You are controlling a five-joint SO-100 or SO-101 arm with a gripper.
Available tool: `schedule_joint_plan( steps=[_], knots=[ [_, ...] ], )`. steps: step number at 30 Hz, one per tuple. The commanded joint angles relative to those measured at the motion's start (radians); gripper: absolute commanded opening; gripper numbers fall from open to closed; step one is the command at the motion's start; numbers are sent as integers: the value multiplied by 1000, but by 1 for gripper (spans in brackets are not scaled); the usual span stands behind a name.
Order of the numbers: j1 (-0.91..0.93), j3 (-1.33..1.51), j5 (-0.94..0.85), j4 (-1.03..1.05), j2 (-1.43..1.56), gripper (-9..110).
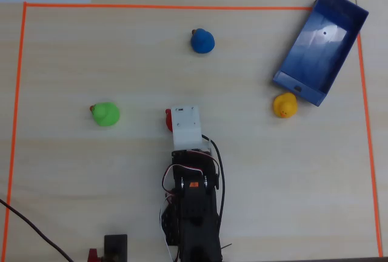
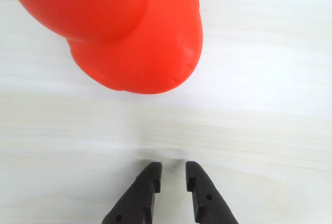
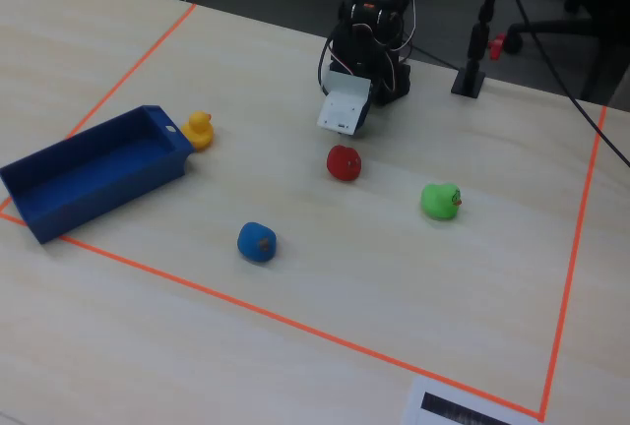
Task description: Grasp yellow duck and put it into box.
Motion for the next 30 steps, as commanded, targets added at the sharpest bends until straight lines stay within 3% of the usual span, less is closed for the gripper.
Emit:
schedule_joint_plan(
  steps=[1, 30],
  knots=[
    [6, 2, 0, 21, 0, 4],
    [28, 3, 0, 18, 0, 0]
  ],
)
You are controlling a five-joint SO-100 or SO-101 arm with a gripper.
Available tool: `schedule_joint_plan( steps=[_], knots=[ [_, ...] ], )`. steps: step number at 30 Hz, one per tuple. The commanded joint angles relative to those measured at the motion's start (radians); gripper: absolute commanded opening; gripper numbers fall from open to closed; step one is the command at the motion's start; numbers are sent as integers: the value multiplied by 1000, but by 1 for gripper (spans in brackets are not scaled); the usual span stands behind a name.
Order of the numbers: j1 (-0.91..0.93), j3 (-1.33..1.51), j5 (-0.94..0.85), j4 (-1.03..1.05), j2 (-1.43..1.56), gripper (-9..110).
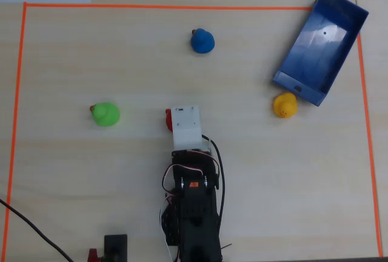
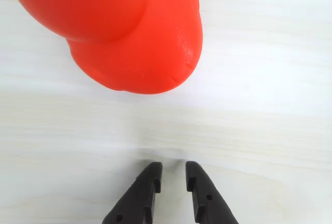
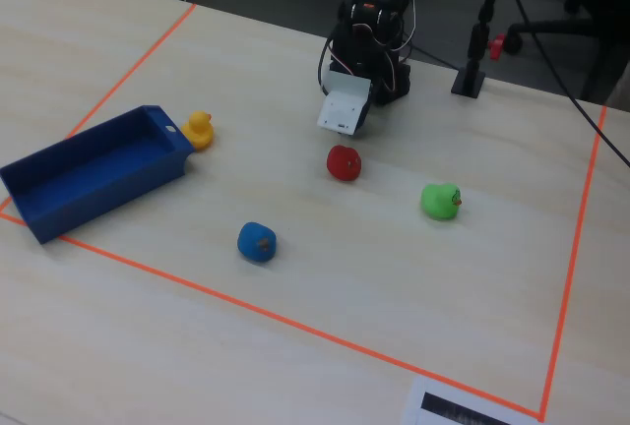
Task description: Grasp yellow duck and put it into box.
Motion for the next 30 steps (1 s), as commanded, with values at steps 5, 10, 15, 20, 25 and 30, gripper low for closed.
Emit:
schedule_joint_plan(
  steps=[5, 10, 15, 20, 25, 30],
  knots=[
    [-8, 2, 20, 2, 0, 0],
    [89, -69, 34, -187, -34, 0],
    [219, -422, 126, -330, -350, 0],
    [460, -818, 310, -472, -719, 0],
    [741, -1040, 347, -529, -991, 5],
    [931, -1026, 216, -549, -1169, 17]
  ],
)
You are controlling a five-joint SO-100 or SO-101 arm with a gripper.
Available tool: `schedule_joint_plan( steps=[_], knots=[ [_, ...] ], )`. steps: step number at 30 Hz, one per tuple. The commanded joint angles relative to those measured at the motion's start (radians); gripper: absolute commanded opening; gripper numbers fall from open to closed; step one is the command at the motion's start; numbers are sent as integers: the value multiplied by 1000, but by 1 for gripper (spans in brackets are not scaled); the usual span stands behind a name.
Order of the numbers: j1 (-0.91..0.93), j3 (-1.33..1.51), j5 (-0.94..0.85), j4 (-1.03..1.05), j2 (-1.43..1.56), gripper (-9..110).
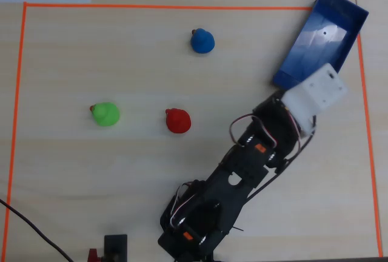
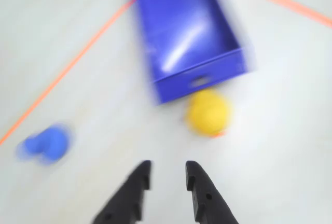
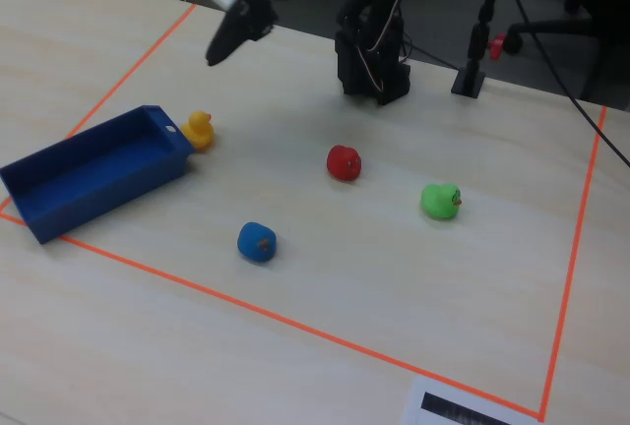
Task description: Grasp yellow duck and put it into box.
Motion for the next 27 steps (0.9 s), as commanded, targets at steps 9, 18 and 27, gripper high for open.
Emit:
schedule_joint_plan(
  steps=[9, 18, 27],
  knots=[
    [198, 9, -264, 63, -235, 28],
    [72, -11, -281, 31, -301, 30],
    [26, -153, -281, -17, -469, 32]
  ],
)
